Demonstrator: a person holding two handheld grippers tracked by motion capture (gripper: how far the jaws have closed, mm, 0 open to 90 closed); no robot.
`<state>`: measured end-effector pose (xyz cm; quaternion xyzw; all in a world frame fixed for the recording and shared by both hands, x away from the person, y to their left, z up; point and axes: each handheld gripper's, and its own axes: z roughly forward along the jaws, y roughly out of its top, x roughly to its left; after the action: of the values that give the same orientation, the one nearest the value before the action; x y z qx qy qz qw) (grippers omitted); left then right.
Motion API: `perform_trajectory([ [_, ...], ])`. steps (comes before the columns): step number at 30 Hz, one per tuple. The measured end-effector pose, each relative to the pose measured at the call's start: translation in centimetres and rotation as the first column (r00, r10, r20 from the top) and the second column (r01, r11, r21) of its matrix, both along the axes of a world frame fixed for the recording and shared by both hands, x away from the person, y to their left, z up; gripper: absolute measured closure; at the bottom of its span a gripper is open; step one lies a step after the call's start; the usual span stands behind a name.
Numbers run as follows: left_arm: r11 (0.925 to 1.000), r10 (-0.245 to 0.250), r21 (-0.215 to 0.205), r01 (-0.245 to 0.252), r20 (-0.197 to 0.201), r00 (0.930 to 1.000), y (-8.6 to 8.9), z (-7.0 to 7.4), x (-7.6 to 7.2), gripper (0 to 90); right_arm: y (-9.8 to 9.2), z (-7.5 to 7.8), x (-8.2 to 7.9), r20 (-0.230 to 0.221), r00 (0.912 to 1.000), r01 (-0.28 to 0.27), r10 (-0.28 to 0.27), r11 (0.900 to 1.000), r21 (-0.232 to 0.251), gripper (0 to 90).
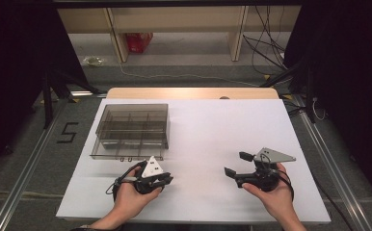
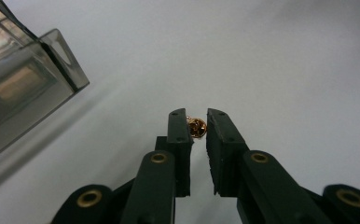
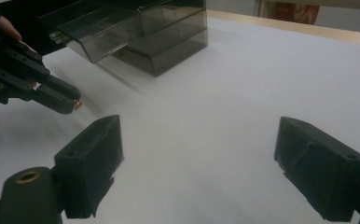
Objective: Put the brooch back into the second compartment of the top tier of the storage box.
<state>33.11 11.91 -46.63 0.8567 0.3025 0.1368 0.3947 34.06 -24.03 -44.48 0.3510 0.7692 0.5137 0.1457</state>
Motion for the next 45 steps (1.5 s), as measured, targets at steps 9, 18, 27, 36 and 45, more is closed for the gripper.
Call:
perform_trajectory([
  [9,0.9998,-0.003,-0.021,0.004,0.02,0.9998,0.0,0.4,-0.1,79.8,-0.1,0.0,0.0,-0.002,1.0,0.002,-0.002,1.0,0.003,16.0],
  [18,0.9986,-0.005,-0.052,0.007,0.041,0.9992,0.1,0.8,-0.1,79.7,-0.1,-0.1,0.0,-0.005,1.0,0.003,-0.003,1.0,0.003,16.0],
  [27,0.9958,0.004,-0.092,0.002,0.067,0.9978,0.4,1.5,-0.1,79.7,0.0,-0.1,0.0,-0.006,1.0,0.002,-0.002,1.0,0.002,16.0],
  [36,0.9937,0.009,-0.112,-0.001,0.078,0.9969,0.6,1.8,-0.1,79.7,0.0,-0.1,0.0,-0.005,1.0,0.001,-0.001,1.0,0.0,16.0],
  [45,0.992,0.018,-0.126,-0.007,0.09,0.9958,0.8,2.3,0.0,79.7,-0.1,-0.1,0.0,-0.005,1.0,0.002,-0.002,1.0,0.001,16.0],
])
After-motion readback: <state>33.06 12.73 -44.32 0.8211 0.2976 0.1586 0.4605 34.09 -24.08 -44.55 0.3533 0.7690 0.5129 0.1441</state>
